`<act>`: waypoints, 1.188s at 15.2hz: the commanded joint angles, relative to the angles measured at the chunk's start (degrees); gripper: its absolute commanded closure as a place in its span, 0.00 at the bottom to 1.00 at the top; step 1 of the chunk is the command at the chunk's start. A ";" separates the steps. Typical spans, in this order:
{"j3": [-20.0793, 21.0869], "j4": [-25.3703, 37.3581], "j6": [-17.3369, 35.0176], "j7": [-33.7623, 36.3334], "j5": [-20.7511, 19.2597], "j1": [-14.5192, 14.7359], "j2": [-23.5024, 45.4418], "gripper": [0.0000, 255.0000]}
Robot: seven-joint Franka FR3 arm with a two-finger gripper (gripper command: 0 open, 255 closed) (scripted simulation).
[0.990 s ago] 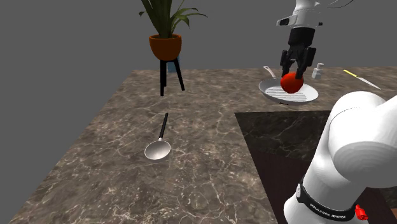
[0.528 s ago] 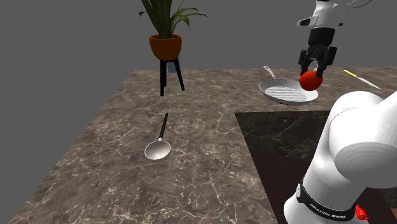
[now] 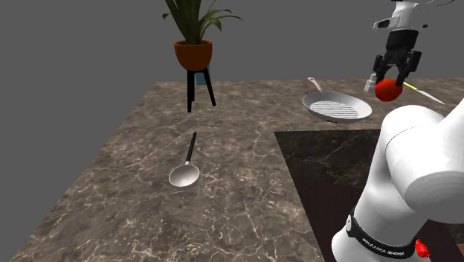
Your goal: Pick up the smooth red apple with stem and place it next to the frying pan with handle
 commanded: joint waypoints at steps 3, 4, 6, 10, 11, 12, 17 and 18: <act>-11.68 8.06 -1.65 -4.66 -2.20 9.17 -0.06 1.00; -14.35 10.36 -2.39 -5.50 -3.08 11.62 -0.76 1.00; -19.05 15.30 -4.17 -6.95 -5.21 16.34 -2.82 1.00; -22.58 17.53 -3.83 -7.60 -7.63 19.52 -5.40 1.00; -22.75 16.92 -3.21 -7.44 -7.84 19.45 -5.62 1.00; -22.93 16.34 -2.59 -7.29 -8.06 19.40 -5.84 1.00; -24.02 13.63 0.42 -6.50 -9.27 19.39 -7.06 1.00; -24.27 13.14 1.00 -6.34 -9.53 19.43 -7.32 1.00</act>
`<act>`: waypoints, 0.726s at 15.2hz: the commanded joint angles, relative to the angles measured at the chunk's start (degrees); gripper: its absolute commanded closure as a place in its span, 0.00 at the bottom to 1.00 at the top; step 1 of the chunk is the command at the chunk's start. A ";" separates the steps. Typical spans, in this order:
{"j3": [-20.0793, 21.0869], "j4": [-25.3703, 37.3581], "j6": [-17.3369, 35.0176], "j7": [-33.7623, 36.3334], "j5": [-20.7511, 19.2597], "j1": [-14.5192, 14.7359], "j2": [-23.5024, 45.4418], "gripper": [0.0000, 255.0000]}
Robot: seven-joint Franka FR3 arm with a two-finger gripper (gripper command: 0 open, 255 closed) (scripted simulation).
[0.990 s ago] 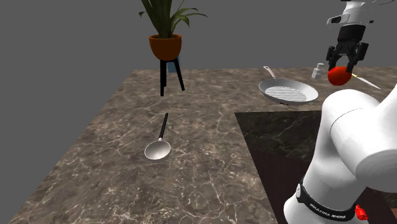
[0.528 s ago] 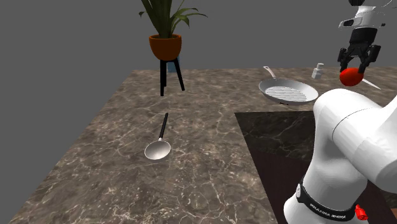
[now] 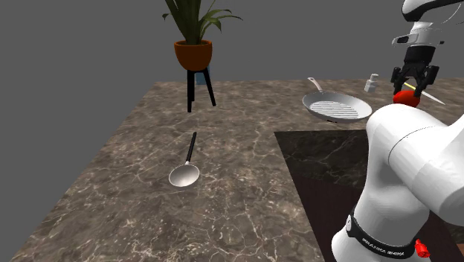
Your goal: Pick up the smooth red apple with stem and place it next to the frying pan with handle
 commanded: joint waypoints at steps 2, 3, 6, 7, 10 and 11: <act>-0.98 -1.42 1.87 0.58 -0.92 0.39 -0.95 1.00; -1.27 -1.87 2.43 0.74 -1.20 0.47 -1.23 1.00; -2.19 -3.13 4.10 1.25 -2.08 0.76 -2.09 1.00; -2.51 -3.52 4.65 1.41 -2.38 0.88 -2.39 1.00; -3.54 -4.62 6.25 1.92 -3.33 1.29 -3.31 1.00; -3.90 -4.96 6.77 2.10 -3.65 1.44 -3.63 1.00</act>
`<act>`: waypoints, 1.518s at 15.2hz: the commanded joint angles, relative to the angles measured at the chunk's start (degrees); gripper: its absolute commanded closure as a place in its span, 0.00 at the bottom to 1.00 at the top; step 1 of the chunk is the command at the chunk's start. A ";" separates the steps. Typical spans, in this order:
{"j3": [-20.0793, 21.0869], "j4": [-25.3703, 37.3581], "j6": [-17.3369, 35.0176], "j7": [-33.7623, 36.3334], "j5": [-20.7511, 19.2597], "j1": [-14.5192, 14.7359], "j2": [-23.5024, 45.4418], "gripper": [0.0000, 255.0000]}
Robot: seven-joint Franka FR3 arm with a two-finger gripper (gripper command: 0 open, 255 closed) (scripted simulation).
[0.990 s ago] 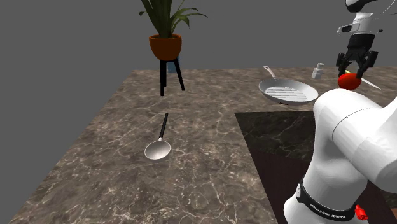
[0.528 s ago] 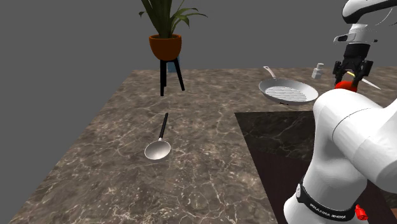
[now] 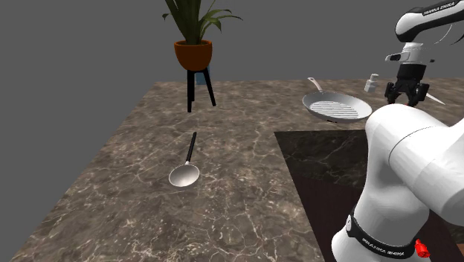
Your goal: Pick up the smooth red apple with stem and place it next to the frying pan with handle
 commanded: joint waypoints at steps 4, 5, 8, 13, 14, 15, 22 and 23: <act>-1.47 -1.25 2.07 0.66 -1.38 0.64 -1.33 1.00; -1.44 -1.25 2.06 0.68 -1.40 0.62 -1.35 1.00; -1.34 -1.23 1.99 0.74 -1.50 0.57 -1.47 1.00; -1.32 -0.92 1.75 0.57 -1.62 0.54 -1.59 0.00; -1.30 -0.95 1.76 0.63 -1.59 0.57 -1.58 0.00; -1.29 -0.93 1.74 0.62 -1.59 0.57 -1.58 0.00; -0.58 6.18 -4.25 -0.72 0.36 3.42 -0.59 0.00; -0.58 6.18 -4.25 -0.72 0.36 3.42 -0.59 0.00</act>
